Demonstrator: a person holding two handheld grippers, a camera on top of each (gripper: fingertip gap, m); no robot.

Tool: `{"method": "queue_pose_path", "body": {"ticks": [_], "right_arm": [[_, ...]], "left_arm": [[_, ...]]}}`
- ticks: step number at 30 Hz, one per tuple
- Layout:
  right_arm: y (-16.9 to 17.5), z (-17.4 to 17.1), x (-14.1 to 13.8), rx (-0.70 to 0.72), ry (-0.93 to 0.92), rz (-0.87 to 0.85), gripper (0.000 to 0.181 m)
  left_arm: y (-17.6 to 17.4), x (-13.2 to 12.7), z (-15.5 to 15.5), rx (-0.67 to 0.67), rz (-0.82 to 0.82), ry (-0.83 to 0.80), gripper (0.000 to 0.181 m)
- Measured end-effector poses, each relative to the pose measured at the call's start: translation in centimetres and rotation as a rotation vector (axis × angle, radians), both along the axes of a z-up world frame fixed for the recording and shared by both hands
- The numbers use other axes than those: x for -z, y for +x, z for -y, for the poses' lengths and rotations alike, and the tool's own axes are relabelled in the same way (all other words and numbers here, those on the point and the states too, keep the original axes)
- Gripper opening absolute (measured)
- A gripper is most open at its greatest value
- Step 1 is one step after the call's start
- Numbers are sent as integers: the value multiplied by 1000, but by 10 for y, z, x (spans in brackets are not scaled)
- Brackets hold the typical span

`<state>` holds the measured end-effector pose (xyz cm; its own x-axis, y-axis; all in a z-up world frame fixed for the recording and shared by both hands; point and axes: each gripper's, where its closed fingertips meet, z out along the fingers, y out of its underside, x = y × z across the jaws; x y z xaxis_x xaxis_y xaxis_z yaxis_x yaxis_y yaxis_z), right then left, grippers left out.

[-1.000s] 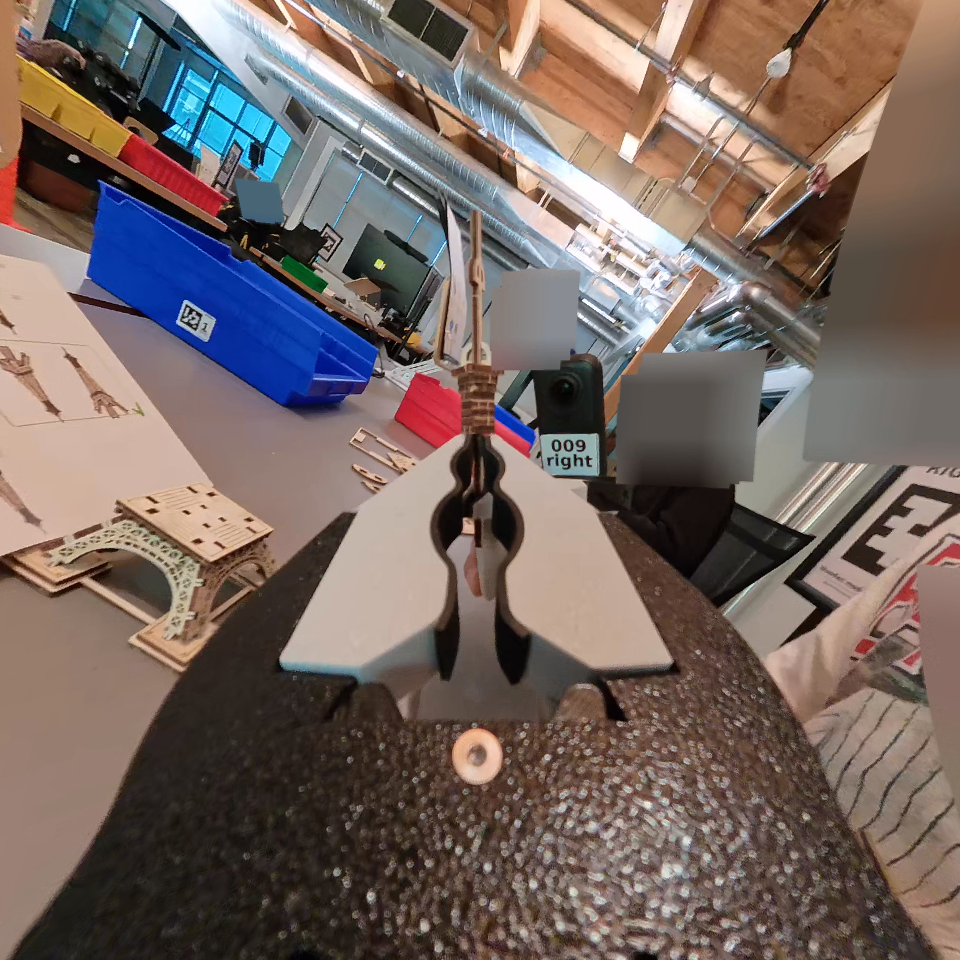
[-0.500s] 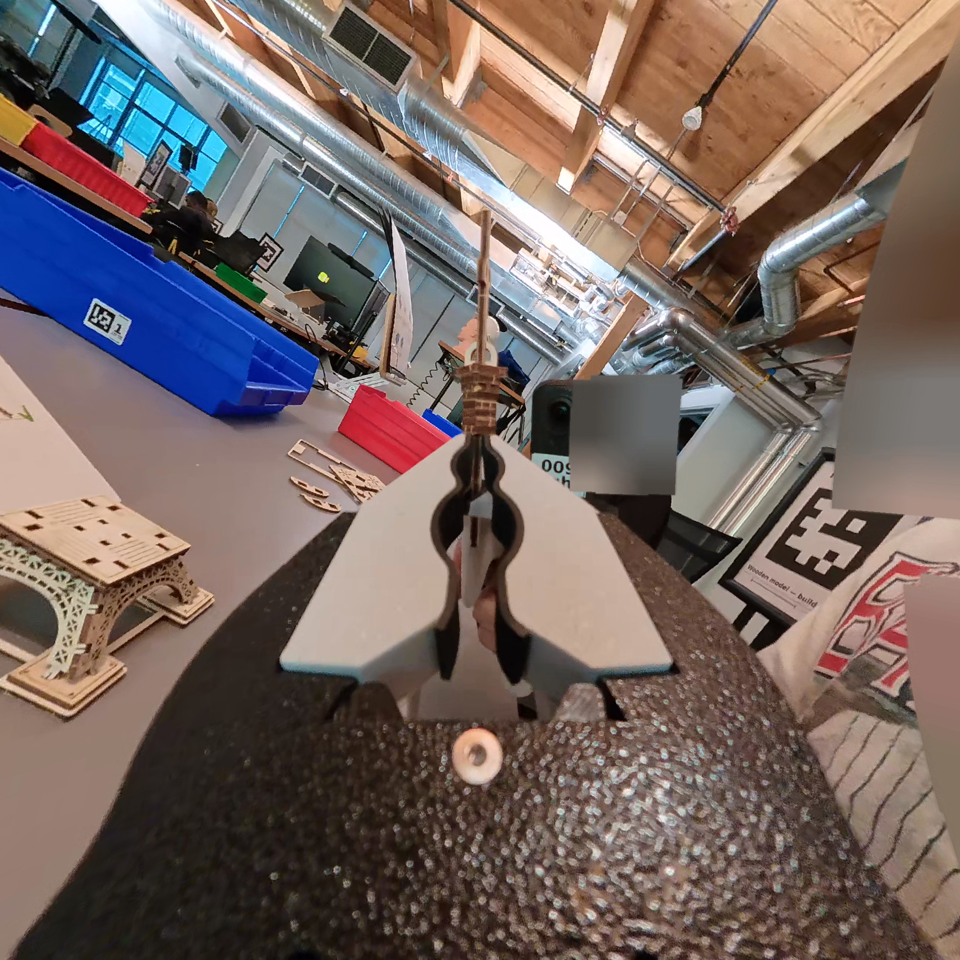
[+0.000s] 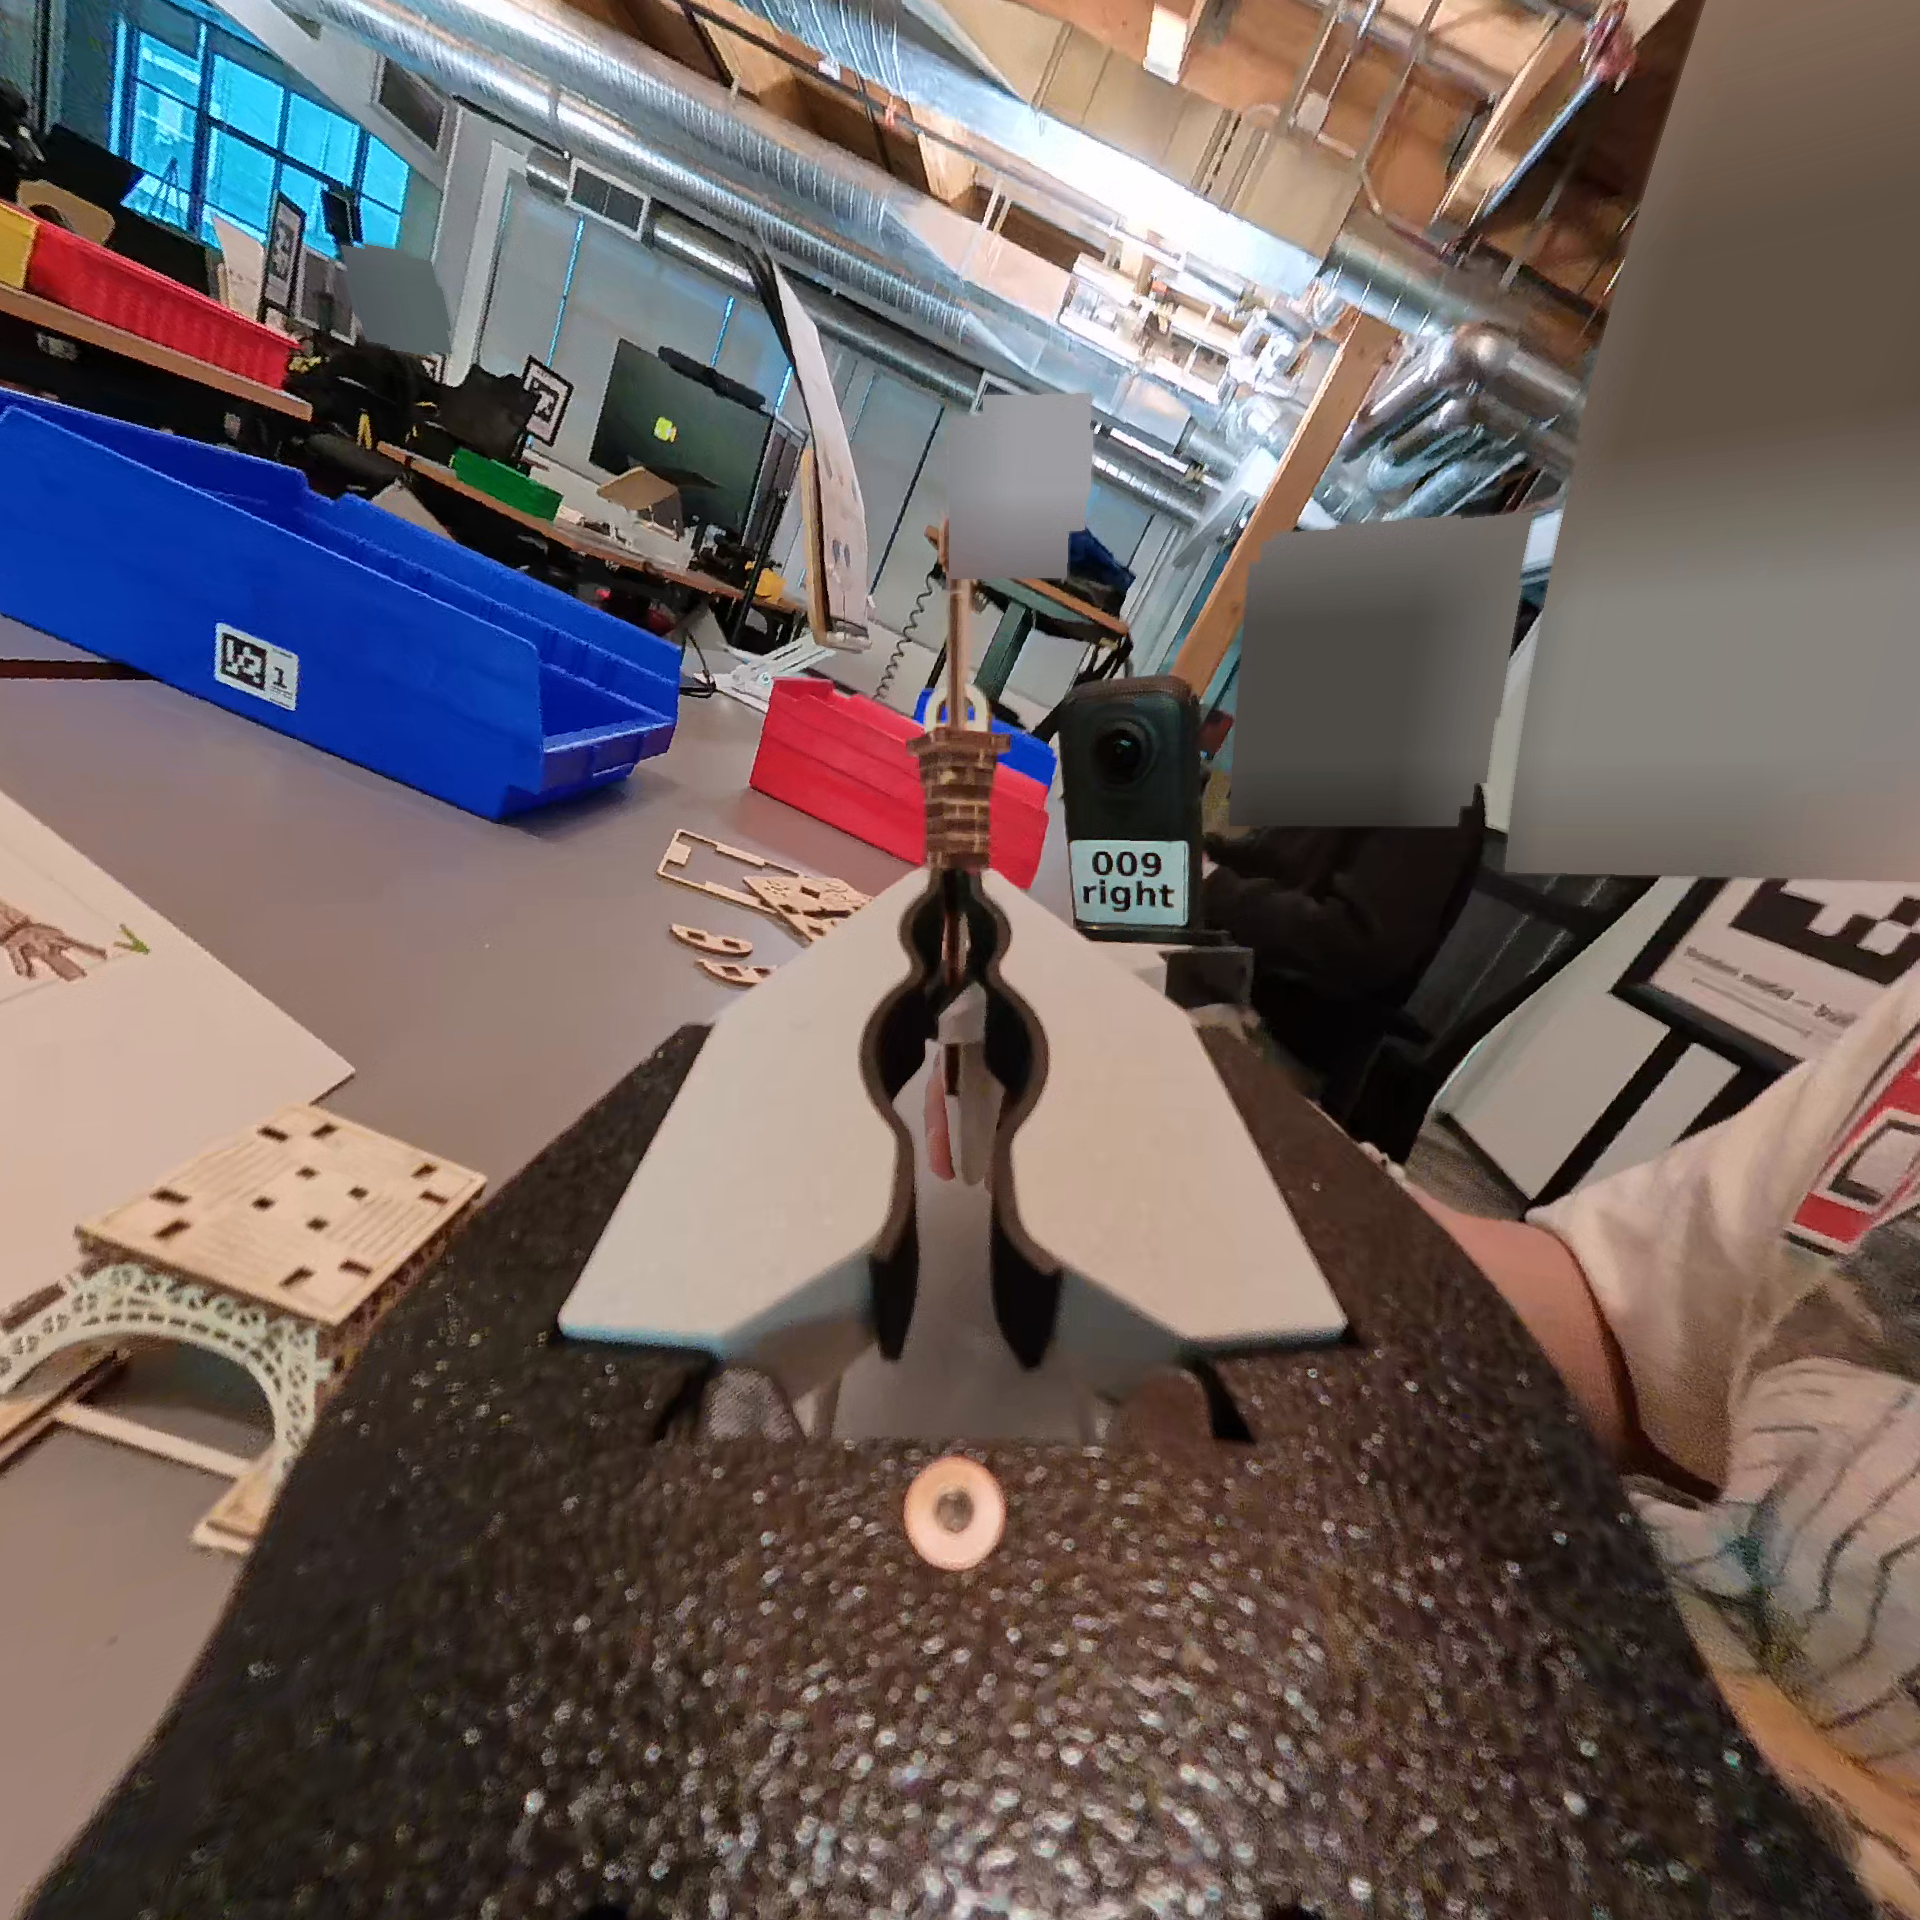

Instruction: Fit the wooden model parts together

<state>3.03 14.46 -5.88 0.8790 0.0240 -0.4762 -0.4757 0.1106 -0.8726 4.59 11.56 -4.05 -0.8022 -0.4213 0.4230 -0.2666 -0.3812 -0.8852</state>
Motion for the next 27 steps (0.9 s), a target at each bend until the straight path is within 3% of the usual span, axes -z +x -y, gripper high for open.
{"method": "queue_pose_path", "body": {"ticks": [6,15,27], "right_arm": [[19,11,0,-30,26,12,0],[33,6,6,-51,22,-50,0],[-6,-6,13,-19,-177,-57,0]], "left_arm": [[19,1,13,-7,5,62,0],[33,7,7,-27,-42,48,0],[-7,10,-3,14,-55,3,0]]}}
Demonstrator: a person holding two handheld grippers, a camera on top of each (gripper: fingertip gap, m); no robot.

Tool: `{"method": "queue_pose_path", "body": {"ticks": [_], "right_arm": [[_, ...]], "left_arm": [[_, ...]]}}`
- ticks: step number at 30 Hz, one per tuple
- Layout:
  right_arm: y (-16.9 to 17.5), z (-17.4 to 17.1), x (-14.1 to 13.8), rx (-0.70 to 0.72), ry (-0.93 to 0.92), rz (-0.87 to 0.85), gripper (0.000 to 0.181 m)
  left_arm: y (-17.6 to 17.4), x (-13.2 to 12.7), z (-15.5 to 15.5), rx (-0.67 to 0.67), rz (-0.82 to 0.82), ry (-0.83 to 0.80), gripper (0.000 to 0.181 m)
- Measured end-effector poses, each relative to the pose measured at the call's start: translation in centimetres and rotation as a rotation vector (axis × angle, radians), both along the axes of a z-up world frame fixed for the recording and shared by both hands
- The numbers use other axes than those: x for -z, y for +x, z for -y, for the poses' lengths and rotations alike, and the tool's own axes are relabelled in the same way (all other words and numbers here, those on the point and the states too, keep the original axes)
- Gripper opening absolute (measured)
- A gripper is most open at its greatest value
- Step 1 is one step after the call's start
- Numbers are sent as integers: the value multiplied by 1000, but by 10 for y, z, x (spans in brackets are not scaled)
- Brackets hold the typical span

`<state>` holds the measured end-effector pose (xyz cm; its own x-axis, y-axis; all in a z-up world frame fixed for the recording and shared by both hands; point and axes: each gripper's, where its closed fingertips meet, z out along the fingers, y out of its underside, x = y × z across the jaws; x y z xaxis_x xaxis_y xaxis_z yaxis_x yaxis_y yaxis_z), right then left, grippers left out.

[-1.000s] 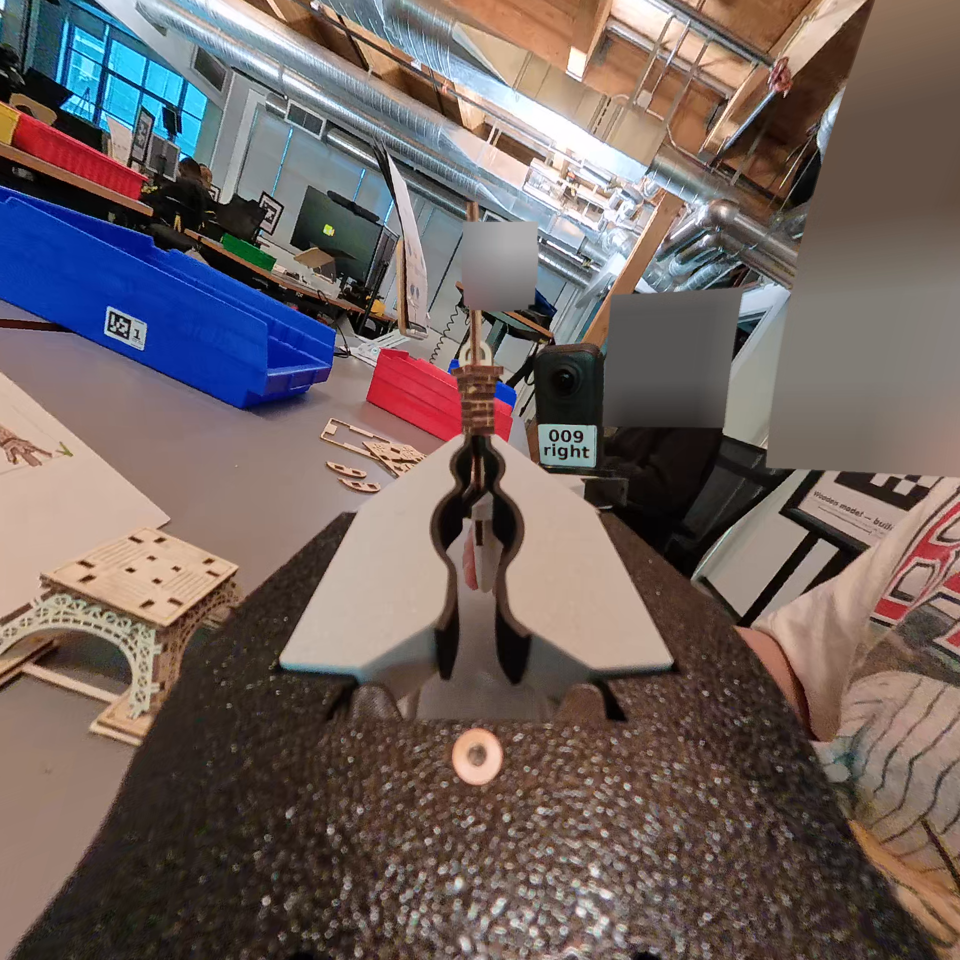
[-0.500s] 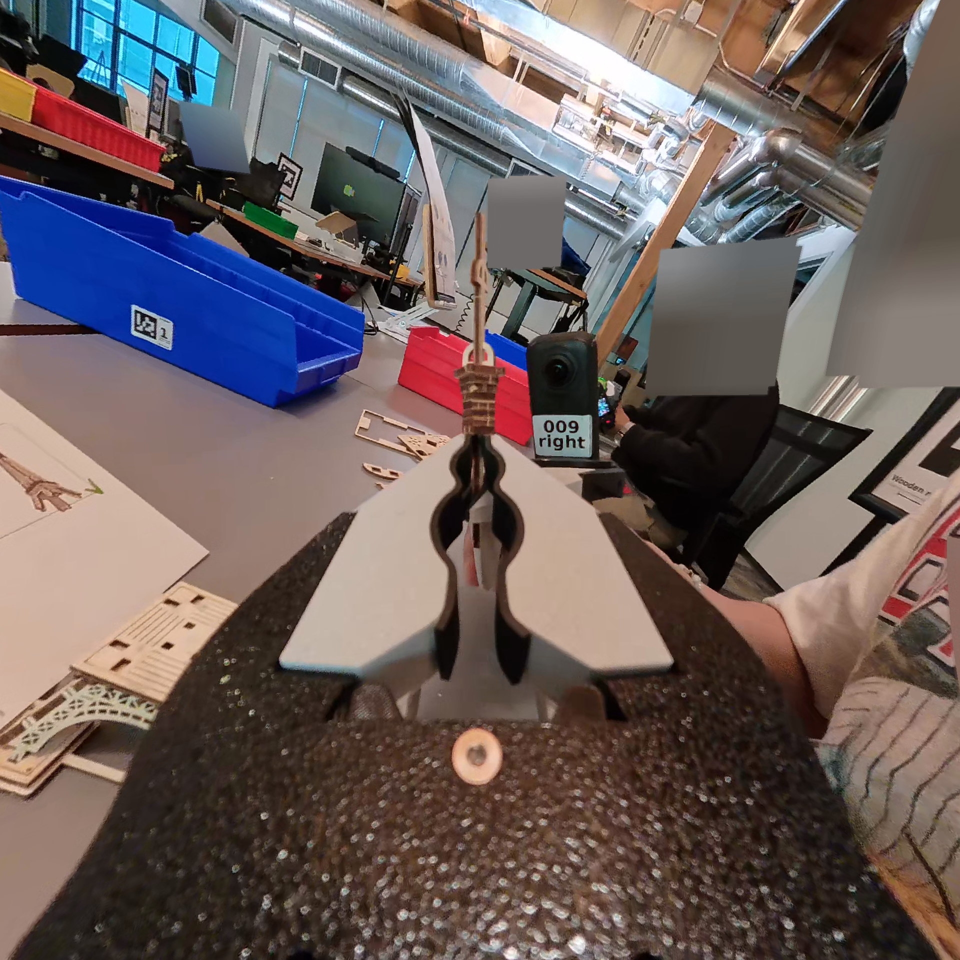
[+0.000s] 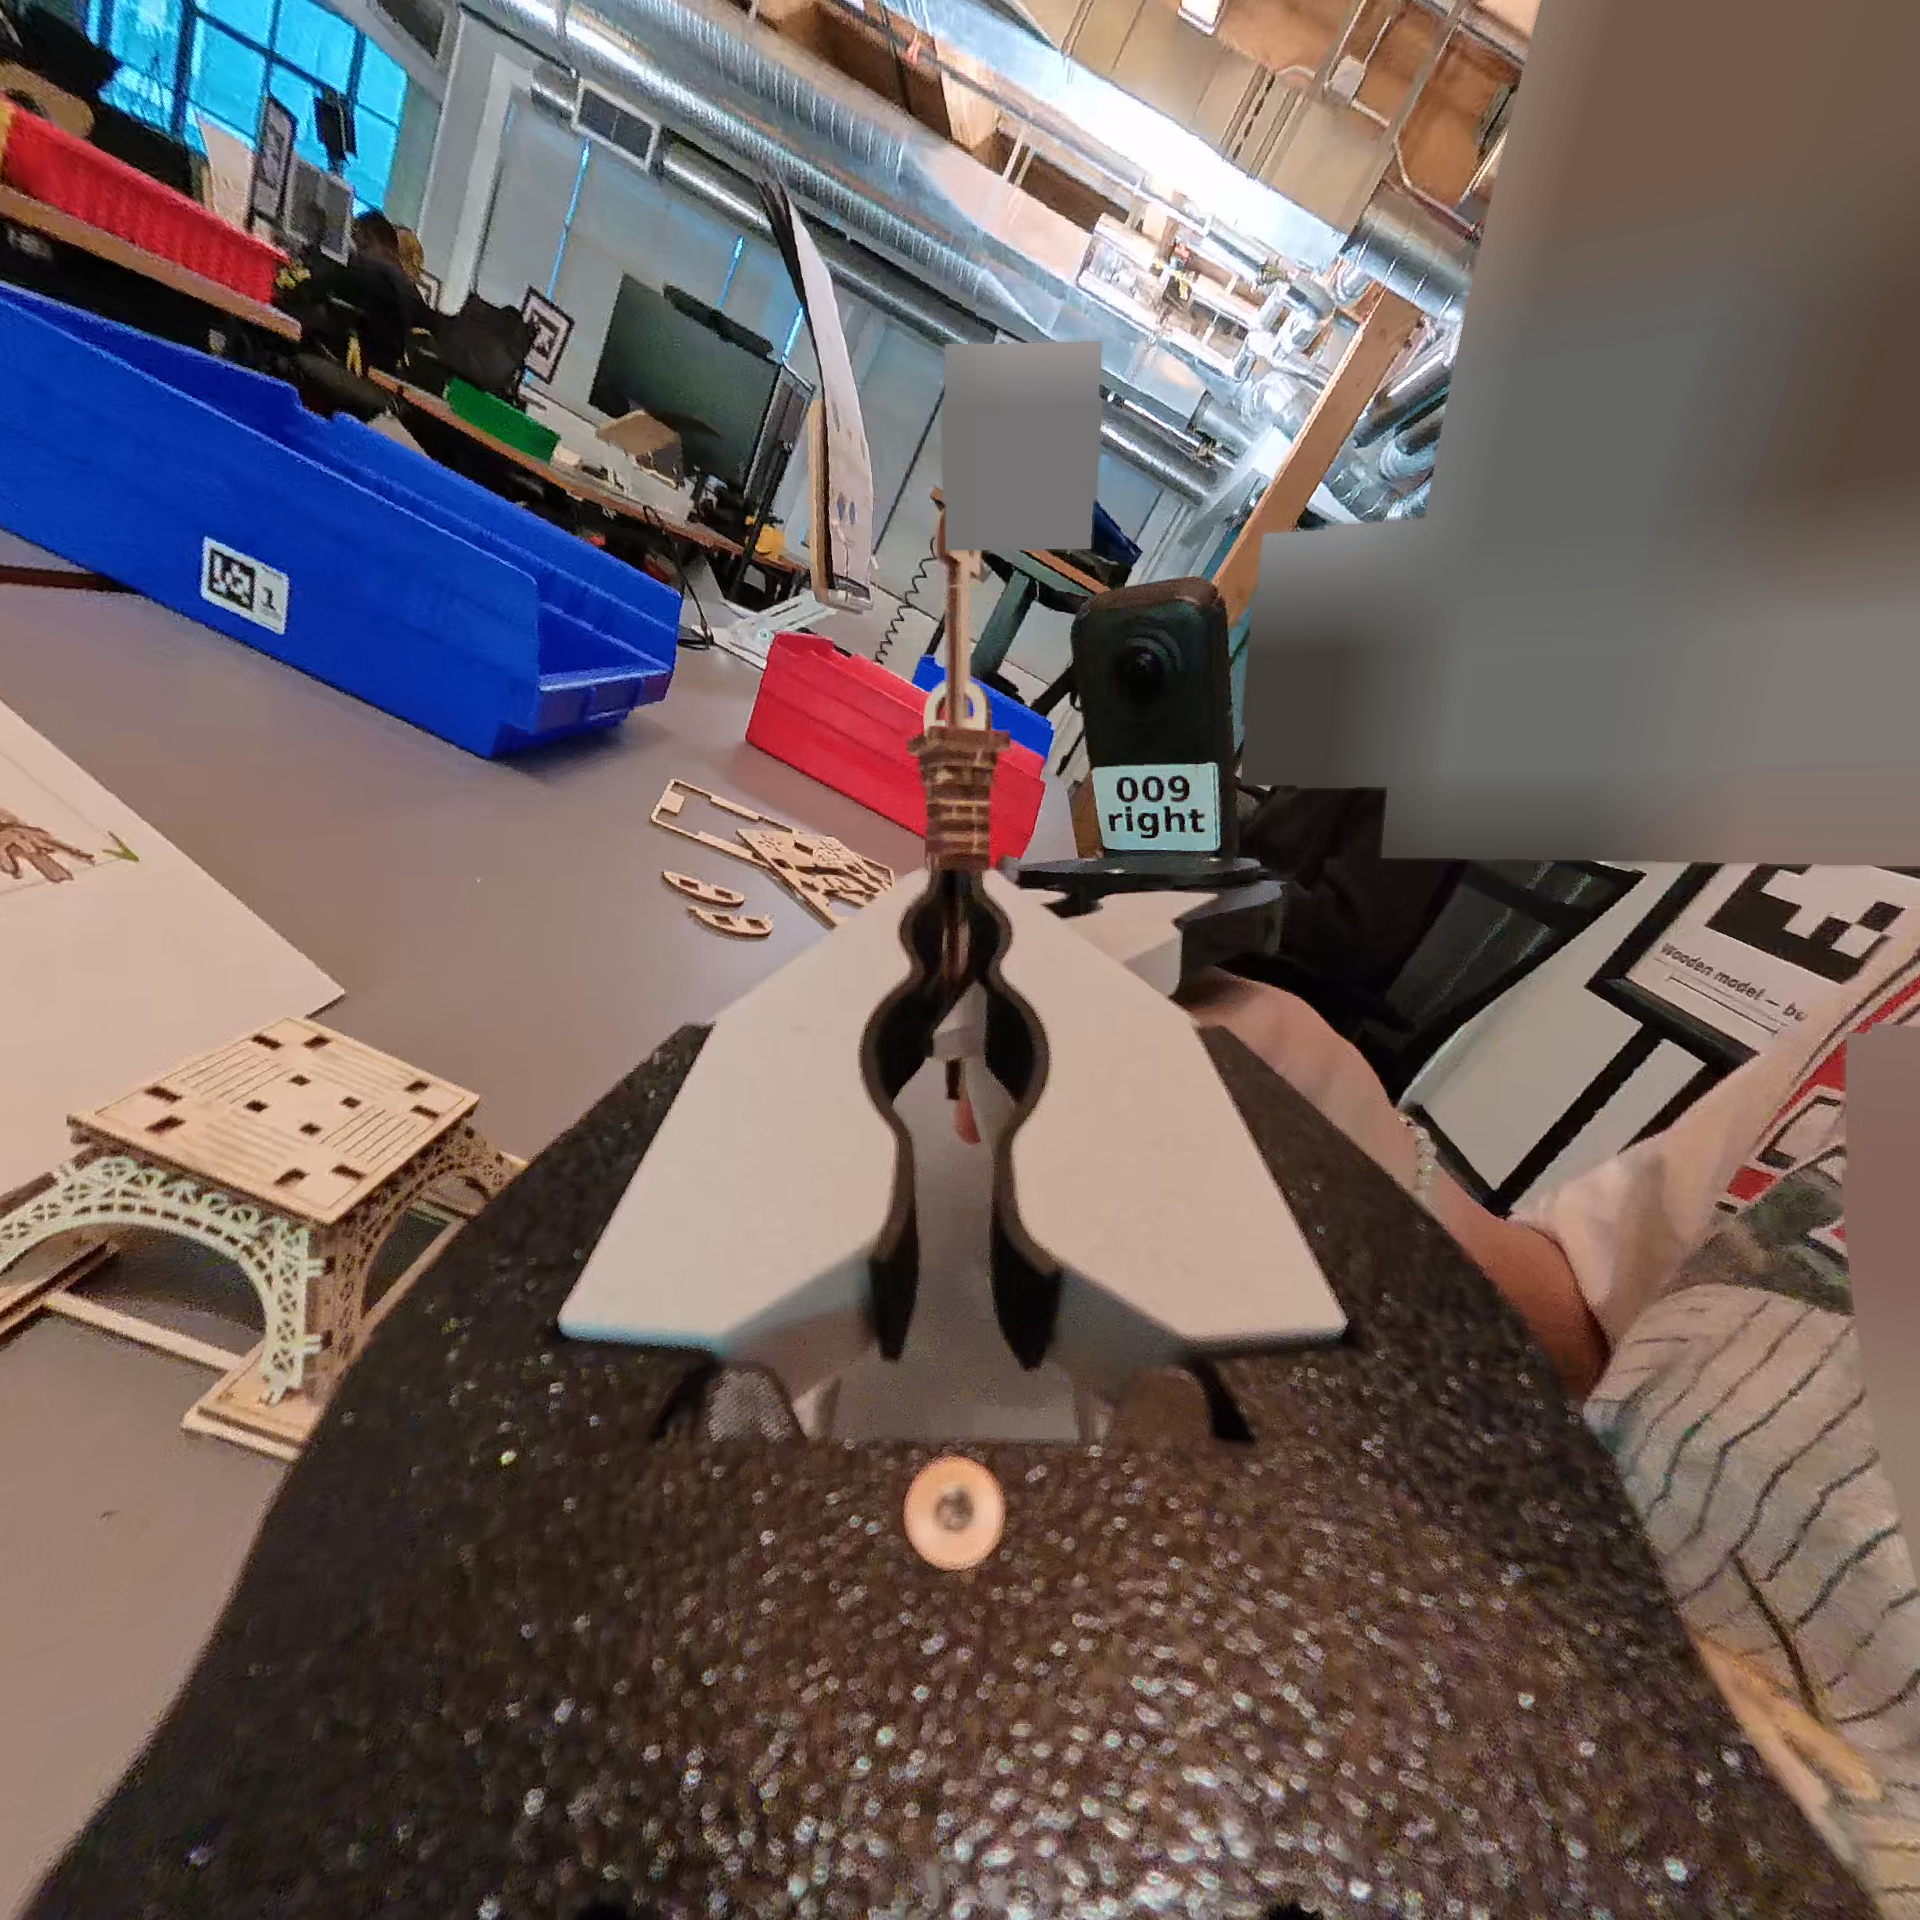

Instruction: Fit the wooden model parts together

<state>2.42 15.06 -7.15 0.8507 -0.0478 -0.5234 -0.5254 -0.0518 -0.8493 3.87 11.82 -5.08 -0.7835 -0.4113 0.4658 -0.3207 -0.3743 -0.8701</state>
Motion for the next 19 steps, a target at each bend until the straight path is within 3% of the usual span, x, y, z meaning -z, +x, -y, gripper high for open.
{"method": "queue_pose_path", "body": {"ticks": [4,9,13,19], "right_arm": [[-17,-3,-3,-33,6,-7,0],[-36,0,-16,-88,143,-68,0],[-47,1,-24,-45,98,-2,0],[-64,0,-53,75,24,229,0]], "left_arm": [[-16,-4,-3,-29,30,4,0],[-32,-14,-2,-79,63,11,0],[-45,-25,-4,-8,52,-166,0],[-71,-61,-8,173,176,-454,0]]}}
